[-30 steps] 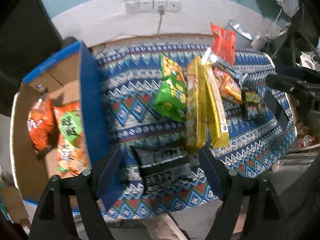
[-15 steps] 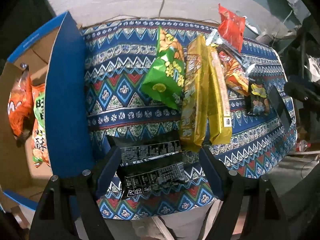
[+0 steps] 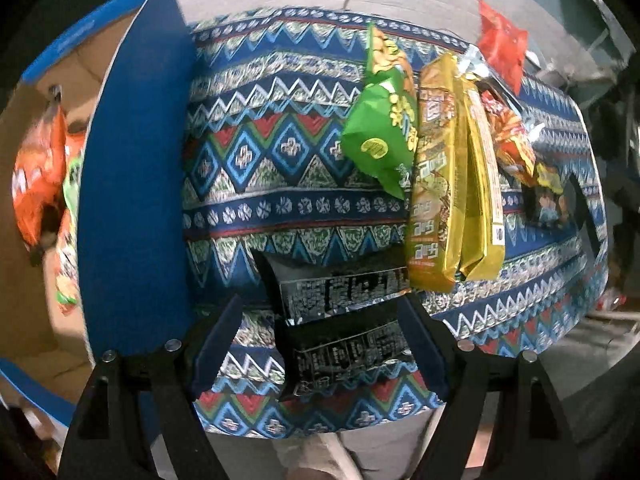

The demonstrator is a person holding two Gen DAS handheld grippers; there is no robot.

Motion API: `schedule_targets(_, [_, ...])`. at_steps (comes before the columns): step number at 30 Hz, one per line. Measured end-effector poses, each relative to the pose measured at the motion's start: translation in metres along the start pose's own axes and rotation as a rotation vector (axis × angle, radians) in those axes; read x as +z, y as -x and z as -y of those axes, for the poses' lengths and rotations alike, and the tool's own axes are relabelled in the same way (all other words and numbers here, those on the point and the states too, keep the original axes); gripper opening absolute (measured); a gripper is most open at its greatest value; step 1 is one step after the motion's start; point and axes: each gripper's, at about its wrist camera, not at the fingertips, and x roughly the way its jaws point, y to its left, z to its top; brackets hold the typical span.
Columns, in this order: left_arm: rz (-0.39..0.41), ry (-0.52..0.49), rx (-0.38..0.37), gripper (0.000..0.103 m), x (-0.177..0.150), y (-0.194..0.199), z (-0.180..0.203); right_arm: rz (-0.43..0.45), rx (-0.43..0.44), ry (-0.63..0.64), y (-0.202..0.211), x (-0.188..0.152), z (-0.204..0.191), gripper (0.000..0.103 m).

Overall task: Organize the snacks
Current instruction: 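Grasp the black packet with the left tool while the right tool grasps the black-yellow snack bag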

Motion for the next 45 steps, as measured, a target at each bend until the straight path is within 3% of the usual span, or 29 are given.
schedule_targets(5, [-0.037, 0.038, -0.046, 0.086, -0.005, -0.014, 0.001, -0.026, -0.016, -0.010, -0.009, -0.003, 0.005, 0.075])
schedule_targets(14, [-0.042, 0.004, 0.022, 0.085, -0.004, -0.032, 0.017, -0.057, -0.021, -0.066, -0.027, -0.005, 0.025, 0.075])
schedule_targets(19, [-0.006, -0.019, 0.050, 0.061, -0.011, -0.032, 0.026, -0.082, -0.051, -0.100, -0.043, -0.004, 0.038, 0.075])
schedule_targets(23, [0.028, -0.031, 0.012, 0.042, -0.010, -0.019, 0.032, -0.110, -0.067, -0.123, -0.056, -0.003, 0.046, 0.075])
schedule_targets(26, [0.045, -0.028, -0.019, 0.033, -0.006, -0.010, 0.033, -0.127, -0.071, -0.141, -0.065, -0.004, 0.051, 0.077])
schedule_targets(35, [0.082, -0.035, -0.043, 0.030, 0.012, 0.000, 0.033, -0.168, -0.066, -0.218, -0.090, -0.007, 0.071, 0.079])
schedule_targets(45, [0.162, -0.062, 0.001, 0.030, 0.024, 0.017, 0.027, -0.210, -0.091, -0.225, -0.120, -0.008, 0.079, 0.079])
